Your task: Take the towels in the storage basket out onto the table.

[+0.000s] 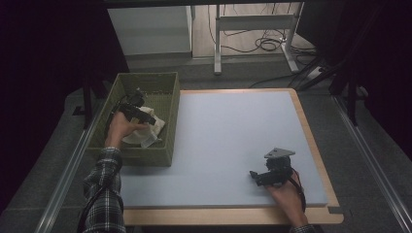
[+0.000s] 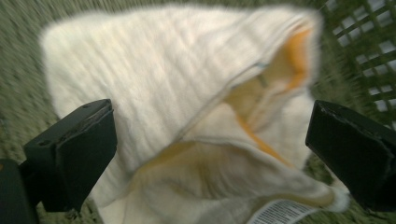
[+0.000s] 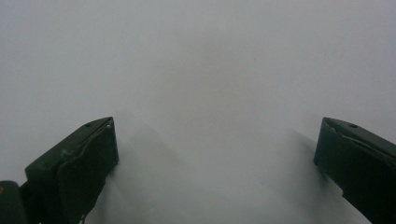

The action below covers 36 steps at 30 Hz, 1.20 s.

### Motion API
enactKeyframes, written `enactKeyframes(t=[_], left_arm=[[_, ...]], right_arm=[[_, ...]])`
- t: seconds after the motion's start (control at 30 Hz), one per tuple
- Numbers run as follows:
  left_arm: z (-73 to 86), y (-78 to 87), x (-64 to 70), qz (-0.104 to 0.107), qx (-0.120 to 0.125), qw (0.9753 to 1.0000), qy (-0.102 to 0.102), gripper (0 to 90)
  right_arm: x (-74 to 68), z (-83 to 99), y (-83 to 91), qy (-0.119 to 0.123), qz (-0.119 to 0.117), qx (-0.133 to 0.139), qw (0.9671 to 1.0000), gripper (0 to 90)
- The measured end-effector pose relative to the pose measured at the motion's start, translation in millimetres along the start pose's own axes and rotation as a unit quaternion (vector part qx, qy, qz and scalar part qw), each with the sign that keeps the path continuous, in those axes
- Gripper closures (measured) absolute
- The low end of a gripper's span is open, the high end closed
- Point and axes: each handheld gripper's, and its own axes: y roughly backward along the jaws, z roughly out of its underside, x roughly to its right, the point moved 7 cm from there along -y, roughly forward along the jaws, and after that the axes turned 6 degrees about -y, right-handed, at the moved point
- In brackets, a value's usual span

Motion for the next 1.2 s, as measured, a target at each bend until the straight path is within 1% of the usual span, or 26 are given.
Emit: enactKeyframes(t=[0.03, 0.1, 0.13, 0.17, 0.2, 0.23, 0.27, 0.33, 0.37, 0.4, 0.43, 0.47, 0.5, 0.53, 0.57, 0.67, 0.73, 0.77, 0.83, 0.9, 0.97, 1.2], left_arm=[[0.8, -5.9, -0.6, -0.004, -0.014, 0.9999, -0.004, 4.2], [3.5, -17.5, 0.9, 0.001, -0.042, 0.9991, -0.005, 7.1], [4.4, -20.9, 1.3, 0.003, -0.05, 0.9988, -0.004, 8.2], [4.4, -20.9, 1.3, 0.003, -0.05, 0.9988, -0.004, 12.1], [6.0, -23.4, 2.1, 0.005, -0.061, 0.9981, -0.007, 12.1], [7.3, -24.5, 2.5, 0.0, -0.072, 0.9973, -0.014, 16.7], [7.0, -22.5, 3.1, 0.005, -0.069, 0.9976, -0.009, 24.2], [7.4, -21.4, 3.2, 0.006, -0.068, 0.9976, -0.009, 38.7], [8.6, -20.5, 4.5, 0.009, -0.069, 0.9975, -0.012, 47.3], [8.6, -19.6, 6.1, 0.015, -0.069, 0.9974, -0.014, 53.0], [8.6, -19.6, 6.1, 0.015, -0.069, 0.9974, -0.014, 60.0], [8.8, -18.6, 6.1, 0.01, -0.07, 0.9973, -0.017, 60.0], [9.8, -18.0, 6.3, 0.011, -0.075, 0.9971, -0.015, 77.8], [9.8, -18.0, 6.3, 0.011, -0.075, 0.9971, -0.015, 79.7], [9.9, -17.5, 6.5, 0.01, -0.075, 0.997, -0.016, 79.7], [9.2, -15.1, 6.4, 0.013, -0.067, 0.9975, -0.015, 82.2], [7.3, -7.5, 5.1, 0.031, -0.043, 0.9986, 0.0, 82.4], [7.3, -7.5, 5.1, 0.031, -0.043, 0.9986, 0.0, 82.4], [5.6, 2.4, 3.9, 0.042, -0.023, 0.9988, 0.008, 82.4], [3.9, 13.8, 3.0, 0.047, -0.006, 0.9988, 0.014, 82.4], [2.5, 26.5, 2.5, 0.05, 0.01, 0.9986, 0.015, 82.4], [1.4, 57.7, 2.2, 0.046, 0.041, 0.9979, 0.018, 82.3]], right_arm=[[0.0, 0.0, 0.0, 0.0, 0.0, 0.0, 1.0, 0.0], [0.0, 0.0, 0.0, 0.0, 0.0, 0.0, 1.0, 0.0], [0.0, 0.0, 0.0, 0.0, 0.0, 0.0, 1.0, 0.0], [0.0, 0.0, 0.0, 0.0, 0.0, 0.0, 1.0, 0.0], [0.0, 0.0, 0.0, 0.0, 0.0, 0.0, 1.0, 0.0], [0.0, 0.0, 0.0, 0.0, 0.0, 0.0, 1.0, 0.0], [0.0, 0.0, 0.0, 0.0, 0.0, 0.0, 1.0, 0.0], [0.0, 0.0, 0.0, 0.0, 0.0, 0.0, 1.0, 0.0], [0.0, 0.0, 0.0, 0.0, 0.0, 0.0, 1.0, 0.0], [-0.1, 0.0, 0.0, 0.0, 0.0, 0.0, 1.0, 0.0], [-0.1, 0.0, 0.0, 0.0, 0.0, 0.0, 1.0, 0.0], [0.0, 0.0, 0.0, 0.0, 0.0, 0.0, 1.0, 0.0], [-0.1, 0.0, 0.0, 0.0, 0.0, 0.0, 1.0, 0.0], [-0.1, 0.0, 0.0, 0.0, 0.0, 0.0, 1.0, 0.0], [-0.1, 0.0, 0.0, 0.0, 0.0, 0.0, 1.0, 0.0], [-0.1, 0.0, 0.0, 0.0, 0.0, 0.0, 1.0, 0.0], [-0.1, 0.0, 0.0, 0.0, 0.0, 0.0, 1.0, 0.0], [-0.1, 0.0, 0.0, 0.0, 0.0, 0.0, 1.0, 0.0], [-0.1, 0.0, 0.0, 0.0, 0.0, 0.0, 1.0, 0.0], [-0.1, 0.0, 0.0, 0.0, 0.0, 0.0, 1.0, 0.0], [-0.1, 0.0, 0.0, 0.0, 0.0, 0.0, 1.0, 0.0], [-0.2, 0.1, 0.1, 0.0, 0.0, 0.0, 1.0, 0.0]])
